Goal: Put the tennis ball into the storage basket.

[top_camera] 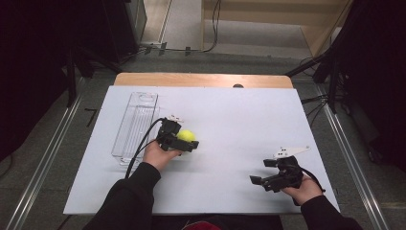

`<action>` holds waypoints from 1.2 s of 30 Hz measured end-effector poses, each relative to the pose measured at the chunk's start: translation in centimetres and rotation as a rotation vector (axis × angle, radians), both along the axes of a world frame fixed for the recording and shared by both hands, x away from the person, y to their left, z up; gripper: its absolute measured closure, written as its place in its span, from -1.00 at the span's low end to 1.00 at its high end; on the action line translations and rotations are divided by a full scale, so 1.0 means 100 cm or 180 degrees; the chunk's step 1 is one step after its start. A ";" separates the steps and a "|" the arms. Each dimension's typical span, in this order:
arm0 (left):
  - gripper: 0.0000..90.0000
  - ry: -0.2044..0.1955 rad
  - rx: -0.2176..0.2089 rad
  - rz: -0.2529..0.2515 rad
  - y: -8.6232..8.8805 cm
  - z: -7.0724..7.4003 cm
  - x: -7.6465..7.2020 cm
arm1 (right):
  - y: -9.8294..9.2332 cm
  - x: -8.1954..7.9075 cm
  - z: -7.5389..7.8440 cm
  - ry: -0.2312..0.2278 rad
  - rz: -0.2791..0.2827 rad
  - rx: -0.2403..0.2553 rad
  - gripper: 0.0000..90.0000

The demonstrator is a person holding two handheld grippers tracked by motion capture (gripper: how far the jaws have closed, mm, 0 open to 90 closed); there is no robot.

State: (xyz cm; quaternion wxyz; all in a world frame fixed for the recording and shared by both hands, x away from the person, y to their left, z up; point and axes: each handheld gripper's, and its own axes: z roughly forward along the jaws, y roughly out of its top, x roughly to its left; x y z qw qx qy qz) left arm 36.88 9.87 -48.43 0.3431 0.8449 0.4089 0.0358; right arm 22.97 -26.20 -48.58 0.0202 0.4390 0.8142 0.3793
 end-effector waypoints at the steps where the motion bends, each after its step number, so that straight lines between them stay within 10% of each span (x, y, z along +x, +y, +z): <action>1: -0.97 0.0002 -0.0015 0.0002 0.000 -0.001 0.000 | 0.000 0.000 0.000 -0.0001 0.0002 0.0000 -0.85; 36: -0.45 -0.0116 0.0137 0.0094 -0.001 -0.012 -0.004 | 0.000 0.000 0.000 -0.0004 0.0008 -0.0016 -0.85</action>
